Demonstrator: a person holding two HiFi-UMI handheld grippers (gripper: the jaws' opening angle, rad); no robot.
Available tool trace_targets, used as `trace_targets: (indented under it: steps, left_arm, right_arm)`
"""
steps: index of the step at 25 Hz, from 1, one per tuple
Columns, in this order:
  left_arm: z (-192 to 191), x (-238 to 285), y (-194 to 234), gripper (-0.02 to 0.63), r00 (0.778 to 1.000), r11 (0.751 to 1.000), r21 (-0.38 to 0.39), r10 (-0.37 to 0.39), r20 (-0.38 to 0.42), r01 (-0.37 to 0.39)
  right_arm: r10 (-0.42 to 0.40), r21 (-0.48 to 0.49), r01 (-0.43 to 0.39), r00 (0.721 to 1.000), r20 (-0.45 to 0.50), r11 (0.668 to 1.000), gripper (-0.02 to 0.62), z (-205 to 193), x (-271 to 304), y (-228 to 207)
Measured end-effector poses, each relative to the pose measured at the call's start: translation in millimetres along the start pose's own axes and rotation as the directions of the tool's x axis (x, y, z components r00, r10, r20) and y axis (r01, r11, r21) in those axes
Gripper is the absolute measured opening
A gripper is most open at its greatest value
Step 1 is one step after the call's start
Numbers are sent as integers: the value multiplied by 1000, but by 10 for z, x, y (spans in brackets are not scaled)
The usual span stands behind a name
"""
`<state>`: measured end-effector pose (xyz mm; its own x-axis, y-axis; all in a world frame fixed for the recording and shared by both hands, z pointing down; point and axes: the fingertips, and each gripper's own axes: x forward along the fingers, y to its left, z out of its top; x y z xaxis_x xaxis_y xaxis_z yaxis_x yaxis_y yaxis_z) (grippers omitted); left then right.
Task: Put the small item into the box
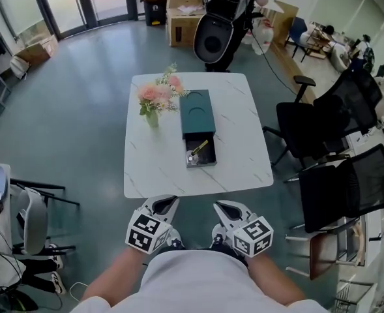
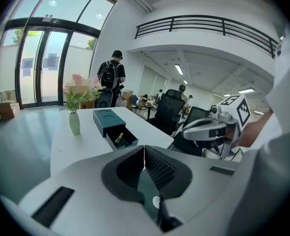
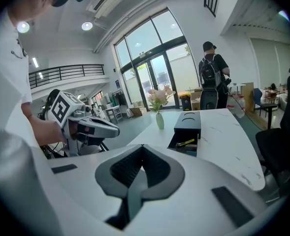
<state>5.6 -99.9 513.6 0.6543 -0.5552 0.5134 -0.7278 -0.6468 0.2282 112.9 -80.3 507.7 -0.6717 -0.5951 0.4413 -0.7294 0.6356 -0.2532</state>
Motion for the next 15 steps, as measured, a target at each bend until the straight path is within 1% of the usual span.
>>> trace_targets:
  steps: [2,7,15]
  left_arm:
    - [9,41,-52,17,1000,1000,-10,4,8,-4]
    - [86,108,-183,16,1000,1000,0,11,20,-11]
    - [144,137,-246,17,999,999,2,44,26,-44]
  right_arm:
    - [6,-10,-6,1000,-1,1000,15,-8,-48,-36]
    - [21,-10,-21,1000,0,1000,15,-5,-116,-135]
    - [40,-9,-40,999,16,999,15,23,-158,-211]
